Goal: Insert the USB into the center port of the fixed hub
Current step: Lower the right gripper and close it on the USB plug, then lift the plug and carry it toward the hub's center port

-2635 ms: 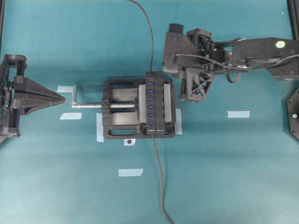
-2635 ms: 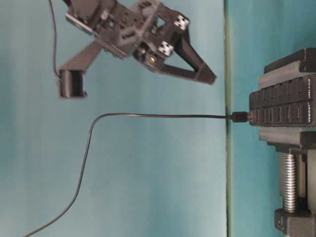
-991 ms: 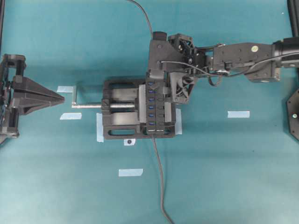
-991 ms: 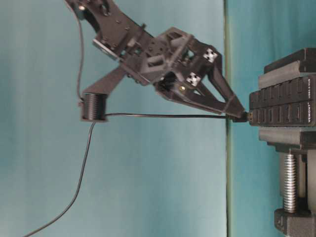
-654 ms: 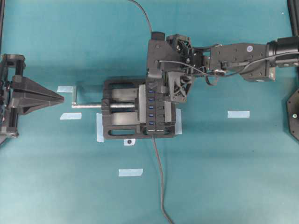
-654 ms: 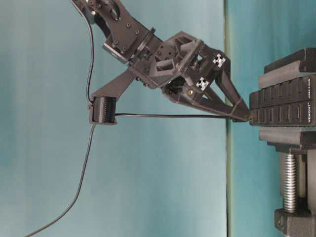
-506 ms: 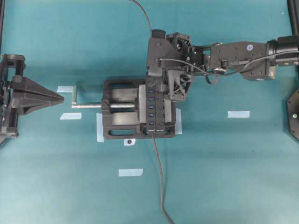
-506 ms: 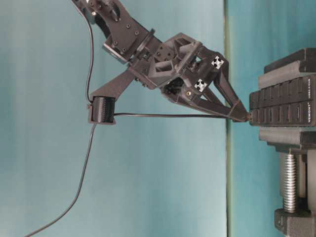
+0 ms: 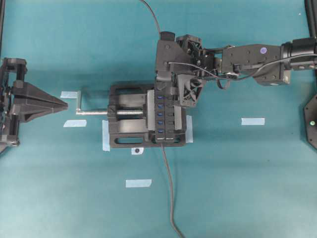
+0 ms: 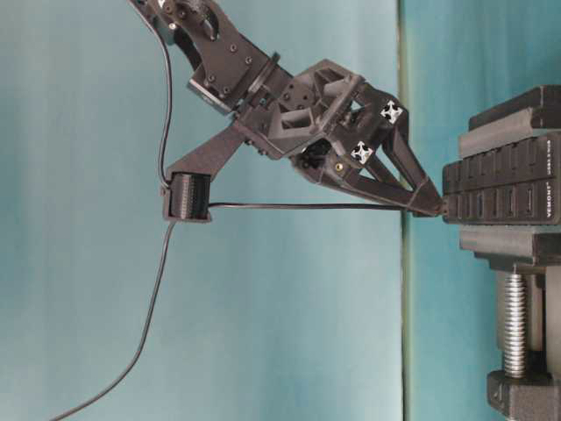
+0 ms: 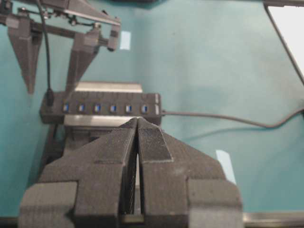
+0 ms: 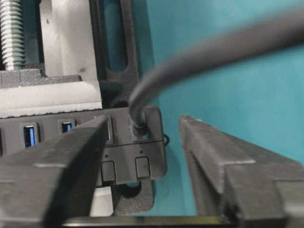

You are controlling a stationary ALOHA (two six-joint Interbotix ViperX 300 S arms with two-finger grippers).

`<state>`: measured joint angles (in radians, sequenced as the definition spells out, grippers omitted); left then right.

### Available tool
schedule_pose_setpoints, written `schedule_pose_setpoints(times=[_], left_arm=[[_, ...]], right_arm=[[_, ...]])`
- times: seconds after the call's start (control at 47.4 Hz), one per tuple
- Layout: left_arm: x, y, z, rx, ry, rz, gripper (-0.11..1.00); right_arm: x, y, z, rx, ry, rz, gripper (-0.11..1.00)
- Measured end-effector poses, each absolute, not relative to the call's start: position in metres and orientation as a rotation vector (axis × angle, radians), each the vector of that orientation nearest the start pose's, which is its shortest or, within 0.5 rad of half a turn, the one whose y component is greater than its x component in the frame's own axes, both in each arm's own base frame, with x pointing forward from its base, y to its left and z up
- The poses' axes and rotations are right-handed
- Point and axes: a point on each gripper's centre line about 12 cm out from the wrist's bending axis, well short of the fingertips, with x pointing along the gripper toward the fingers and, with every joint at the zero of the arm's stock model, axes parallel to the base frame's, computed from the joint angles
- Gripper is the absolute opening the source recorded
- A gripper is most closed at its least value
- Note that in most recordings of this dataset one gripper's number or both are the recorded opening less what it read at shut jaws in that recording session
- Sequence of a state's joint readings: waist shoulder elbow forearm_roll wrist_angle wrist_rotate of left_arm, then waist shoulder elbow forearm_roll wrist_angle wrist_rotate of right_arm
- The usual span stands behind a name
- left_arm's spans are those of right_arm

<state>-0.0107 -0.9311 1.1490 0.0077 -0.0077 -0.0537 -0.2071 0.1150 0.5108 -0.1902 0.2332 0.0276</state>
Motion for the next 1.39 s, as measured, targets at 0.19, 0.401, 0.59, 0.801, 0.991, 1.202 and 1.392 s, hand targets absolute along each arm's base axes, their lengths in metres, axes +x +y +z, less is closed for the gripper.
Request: schedule_pose_setpoints(times=[0.19, 0.401, 0.59, 0.801, 0.991, 1.202, 1.392], left_arm=[[0.203, -0.002, 0.264, -0.045, 0.21, -0.006, 0.0], [0.203, -0.002, 0.265, -0.046, 0.209, -0.006, 0.0], [0.202, -0.002, 0.266, -0.046, 0.203, -0.006, 0.0], [0.2, -0.002, 0.267, -0.048, 0.195, -0.006, 0.0], [0.2, -0.002, 0.266, -0.046, 0.195, -0.006, 0.0], [0.2, -0.002, 0.266, -0.051, 0.195, -0.006, 0.0], [0.2, -0.002, 0.267, -0.062, 0.19, -0.005, 0.0]], right_arm=[[0.405, -0.088, 0.153, -0.079, 0.868, -0.163, 0.31], [0.406, -0.088, 0.154, -0.08, 0.865, -0.162, 0.11], [0.406, -0.087, 0.155, -0.083, 0.865, -0.159, 0.1], [0.406, -0.087, 0.155, -0.083, 0.865, -0.159, 0.1], [0.406, -0.087, 0.155, -0.083, 0.867, -0.159, 0.1], [0.409, -0.087, 0.16, -0.084, 0.868, -0.162, 0.09], [0.411, -0.088, 0.176, -0.082, 0.885, -0.173, 0.09]])
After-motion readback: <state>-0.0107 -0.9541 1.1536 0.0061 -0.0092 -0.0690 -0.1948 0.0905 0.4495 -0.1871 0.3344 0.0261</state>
